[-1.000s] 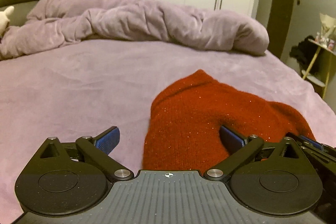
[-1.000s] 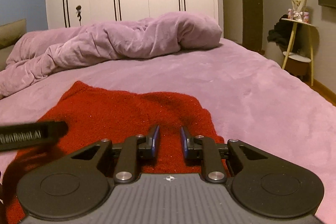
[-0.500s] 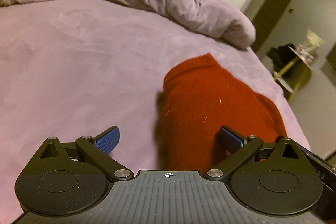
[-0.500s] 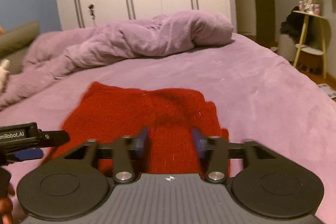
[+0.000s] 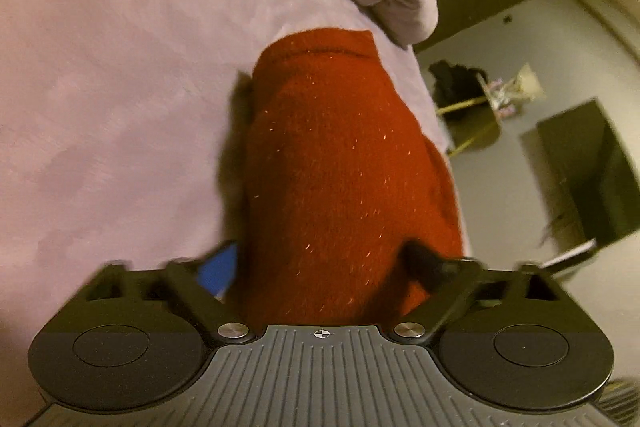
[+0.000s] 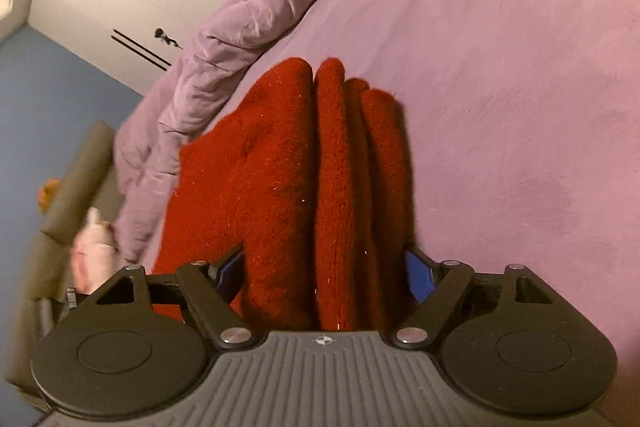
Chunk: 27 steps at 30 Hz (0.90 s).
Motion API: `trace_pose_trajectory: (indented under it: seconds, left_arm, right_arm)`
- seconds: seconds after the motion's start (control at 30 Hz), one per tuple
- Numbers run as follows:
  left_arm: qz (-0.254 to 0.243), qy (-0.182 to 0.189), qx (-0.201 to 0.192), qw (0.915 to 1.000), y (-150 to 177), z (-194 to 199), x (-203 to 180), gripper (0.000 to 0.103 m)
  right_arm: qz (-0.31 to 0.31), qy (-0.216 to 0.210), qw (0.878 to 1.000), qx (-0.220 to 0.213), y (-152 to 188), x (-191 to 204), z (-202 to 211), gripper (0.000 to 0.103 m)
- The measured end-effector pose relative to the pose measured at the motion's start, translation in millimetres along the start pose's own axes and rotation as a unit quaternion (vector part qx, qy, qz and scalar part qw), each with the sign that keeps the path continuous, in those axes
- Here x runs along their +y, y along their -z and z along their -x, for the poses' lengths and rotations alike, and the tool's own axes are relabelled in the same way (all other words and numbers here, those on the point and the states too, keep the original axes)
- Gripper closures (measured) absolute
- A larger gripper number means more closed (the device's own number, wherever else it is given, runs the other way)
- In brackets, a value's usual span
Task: Fold small clothes
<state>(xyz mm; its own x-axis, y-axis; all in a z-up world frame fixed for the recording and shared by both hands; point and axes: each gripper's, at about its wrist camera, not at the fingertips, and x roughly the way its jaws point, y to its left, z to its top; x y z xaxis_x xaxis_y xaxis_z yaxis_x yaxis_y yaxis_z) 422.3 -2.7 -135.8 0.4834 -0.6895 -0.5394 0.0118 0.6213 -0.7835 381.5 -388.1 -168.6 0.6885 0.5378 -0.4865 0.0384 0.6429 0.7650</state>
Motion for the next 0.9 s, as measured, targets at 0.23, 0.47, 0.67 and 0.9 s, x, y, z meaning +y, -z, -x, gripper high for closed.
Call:
trace_pose_trajectory:
  seconds: [0.23,0.47,0.67,0.9]
  left_arm:
    - [-0.009,-0.01,-0.021,0.9997,-1,3,-15,0.046]
    - [-0.048,-0.021,-0.052,0.9973,4,58,-32,0.05]
    - [-0.056,-0.114,-0.066,0.9898,29,131,-9,0.046]
    - [-0.09,-0.236,-0.135,0.958,11,160,-25,0.035]
  right_arm:
    - [-0.053,-0.052,0.997,0.004,7,-4,-6,0.053]
    - [-0.025,-0.085,0.995,0.048,23,49,-13,0.055]
    - [0.041,-0.09,0.987,0.125,66,93,-40,0.052]
    - [0.122,0.068,0.99,-0.002,53,161,-4,0.04]
